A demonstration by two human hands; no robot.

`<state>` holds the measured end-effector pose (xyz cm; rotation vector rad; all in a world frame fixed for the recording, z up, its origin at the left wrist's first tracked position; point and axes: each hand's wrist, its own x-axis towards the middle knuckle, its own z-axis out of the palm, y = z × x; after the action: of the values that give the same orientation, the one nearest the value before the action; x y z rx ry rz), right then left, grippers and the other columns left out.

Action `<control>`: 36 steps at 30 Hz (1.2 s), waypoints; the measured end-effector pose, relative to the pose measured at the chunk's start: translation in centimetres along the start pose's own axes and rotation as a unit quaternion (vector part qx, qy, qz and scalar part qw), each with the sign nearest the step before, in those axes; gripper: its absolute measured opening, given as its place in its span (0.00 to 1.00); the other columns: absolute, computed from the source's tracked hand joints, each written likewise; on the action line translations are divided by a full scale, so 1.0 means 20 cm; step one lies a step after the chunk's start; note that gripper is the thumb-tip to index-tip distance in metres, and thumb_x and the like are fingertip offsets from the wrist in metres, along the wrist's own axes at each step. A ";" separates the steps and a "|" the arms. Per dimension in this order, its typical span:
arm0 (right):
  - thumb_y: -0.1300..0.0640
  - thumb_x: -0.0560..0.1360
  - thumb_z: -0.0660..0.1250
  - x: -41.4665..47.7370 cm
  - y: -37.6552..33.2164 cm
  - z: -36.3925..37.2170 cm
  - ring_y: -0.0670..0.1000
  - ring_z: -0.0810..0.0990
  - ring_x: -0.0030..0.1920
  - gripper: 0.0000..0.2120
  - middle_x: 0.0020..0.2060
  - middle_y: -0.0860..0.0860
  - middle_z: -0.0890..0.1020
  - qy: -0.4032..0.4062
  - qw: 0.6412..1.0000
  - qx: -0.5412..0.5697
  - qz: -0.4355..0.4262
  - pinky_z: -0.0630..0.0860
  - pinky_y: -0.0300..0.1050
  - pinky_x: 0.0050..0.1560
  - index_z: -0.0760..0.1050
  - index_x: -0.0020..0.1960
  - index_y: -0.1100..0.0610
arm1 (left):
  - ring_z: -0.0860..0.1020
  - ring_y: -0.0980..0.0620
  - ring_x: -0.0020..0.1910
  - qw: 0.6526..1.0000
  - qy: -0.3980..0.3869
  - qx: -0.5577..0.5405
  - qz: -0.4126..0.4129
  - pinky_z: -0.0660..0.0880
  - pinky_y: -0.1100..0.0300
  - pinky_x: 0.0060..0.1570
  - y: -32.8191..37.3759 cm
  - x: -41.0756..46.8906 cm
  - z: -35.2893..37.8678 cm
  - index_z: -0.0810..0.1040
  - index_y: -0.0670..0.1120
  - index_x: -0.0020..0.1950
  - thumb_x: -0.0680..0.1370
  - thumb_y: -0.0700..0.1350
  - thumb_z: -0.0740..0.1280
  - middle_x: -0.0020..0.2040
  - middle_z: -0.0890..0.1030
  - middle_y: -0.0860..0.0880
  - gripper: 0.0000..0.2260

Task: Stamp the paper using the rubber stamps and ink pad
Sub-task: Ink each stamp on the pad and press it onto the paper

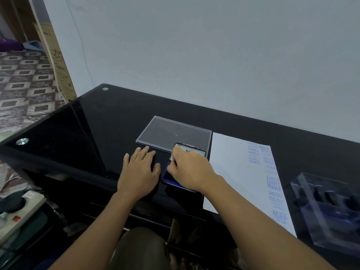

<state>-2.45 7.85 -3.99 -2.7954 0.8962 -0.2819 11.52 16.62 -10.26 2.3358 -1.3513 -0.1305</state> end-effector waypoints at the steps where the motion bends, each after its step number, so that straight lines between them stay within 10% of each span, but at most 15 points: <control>1: 0.50 0.81 0.58 0.00 0.00 -0.02 0.50 0.74 0.35 0.07 0.37 0.51 0.77 0.000 1.000 0.021 0.008 0.68 0.45 0.34 0.66 0.47 0.53 | 0.50 0.51 0.79 1.000 0.001 -0.001 0.000 0.45 0.46 0.77 0.00 0.00 0.00 0.63 0.49 0.78 0.83 0.53 0.55 0.80 0.58 0.50 0.23; 7: 0.53 0.76 0.62 0.00 0.13 -0.20 0.54 0.77 0.39 0.08 0.36 0.51 0.79 0.056 0.980 0.170 0.090 0.74 0.50 0.41 0.71 0.42 0.56 | 0.52 0.50 0.79 1.000 -0.006 -0.010 -0.010 0.46 0.45 0.77 0.01 0.01 -0.01 0.65 0.49 0.76 0.82 0.52 0.58 0.79 0.60 0.50 0.23; 12: 0.54 0.75 0.63 -0.02 0.29 -0.34 0.54 0.78 0.41 0.08 0.37 0.51 0.81 0.068 0.978 0.156 0.123 0.76 0.49 0.42 0.73 0.43 0.59 | 0.66 0.48 0.71 0.996 0.011 -0.079 -0.034 0.55 0.39 0.73 0.10 0.06 -0.09 0.73 0.47 0.69 0.79 0.48 0.62 0.71 0.72 0.49 0.18; 36: 0.51 0.82 0.58 -0.31 0.98 -0.49 0.53 0.79 0.41 0.10 0.42 0.53 0.81 0.006 0.960 0.072 0.271 0.71 0.43 0.35 0.72 0.47 0.55 | 0.63 0.50 0.71 0.977 -0.085 -0.088 0.174 0.57 0.49 0.71 0.99 0.23 0.16 0.69 0.45 0.72 0.81 0.48 0.57 0.71 0.70 0.50 0.20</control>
<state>-20.61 -5.28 0.06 -2.3009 1.5226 -0.2605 -2.96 3.22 -4.42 1.9467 -1.7343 -0.3326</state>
